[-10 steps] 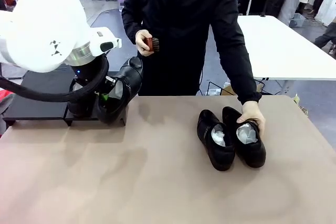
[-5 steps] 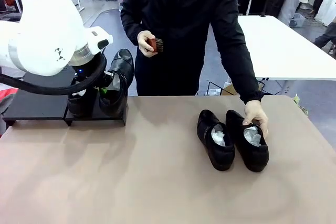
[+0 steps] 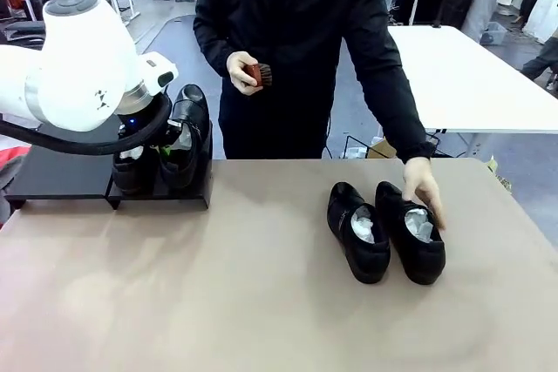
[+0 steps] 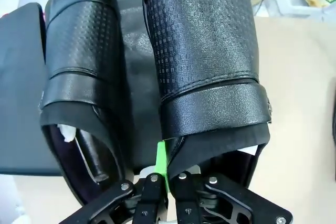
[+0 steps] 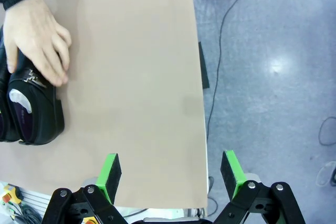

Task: Organize the shoes by placing them on the stand.
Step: Place the Shoe from the middle of the table onto the Shoes Stand, then pick up one Shoe and place it in the middle of the table.

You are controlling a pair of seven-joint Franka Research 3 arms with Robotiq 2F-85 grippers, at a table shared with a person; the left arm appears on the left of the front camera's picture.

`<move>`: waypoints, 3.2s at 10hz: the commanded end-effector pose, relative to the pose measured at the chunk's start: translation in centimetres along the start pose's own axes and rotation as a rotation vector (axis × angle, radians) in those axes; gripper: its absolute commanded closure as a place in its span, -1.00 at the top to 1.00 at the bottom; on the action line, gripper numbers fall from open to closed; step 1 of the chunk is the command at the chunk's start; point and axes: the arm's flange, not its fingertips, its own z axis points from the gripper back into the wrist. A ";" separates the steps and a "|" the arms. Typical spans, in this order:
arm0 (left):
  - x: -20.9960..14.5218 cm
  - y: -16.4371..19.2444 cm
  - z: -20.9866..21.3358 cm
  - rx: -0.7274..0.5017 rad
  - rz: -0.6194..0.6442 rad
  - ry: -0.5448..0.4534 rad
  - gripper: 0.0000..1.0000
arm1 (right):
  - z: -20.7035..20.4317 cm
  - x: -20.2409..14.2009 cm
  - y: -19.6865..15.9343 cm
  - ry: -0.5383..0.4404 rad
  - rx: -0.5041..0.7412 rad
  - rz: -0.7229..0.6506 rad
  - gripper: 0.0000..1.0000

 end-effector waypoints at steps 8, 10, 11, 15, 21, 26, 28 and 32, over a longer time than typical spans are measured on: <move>0.4 -1.4 -1.8 0.042 0.089 -0.025 -0.78 | 0.0 -0.3 0.0 -0.005 -0.003 0.002 1.00; 0.3 -1.3 -1.1 0.081 0.096 -0.048 -0.01 | 0.0 -0.3 0.0 -0.005 -0.003 0.002 1.00; 0.3 -1.3 -1.0 0.084 0.096 -0.053 0.38 | 0.0 -0.3 0.0 -0.005 -0.003 0.002 1.00; -0.5 -1.5 2.3 0.122 0.095 -0.149 1.00 | 0.0 -0.3 0.0 -0.005 -0.003 0.002 1.00; -0.4 -1.9 4.2 0.087 0.089 -0.112 1.00 | 0.0 -0.3 0.0 -0.005 -0.003 0.002 1.00; -0.4 -1.9 4.2 0.087 0.089 -0.112 1.00 | 0.0 -0.3 0.0 -0.005 -0.003 0.002 1.00; -1.7 -2.3 7.3 0.049 0.067 -0.080 1.00 | 0.0 -0.3 0.0 -0.005 -0.003 0.002 1.00; -5.8 1.4 15.9 0.023 -0.012 0.080 1.00 | 0.0 -0.3 0.0 -0.005 -0.003 0.002 1.00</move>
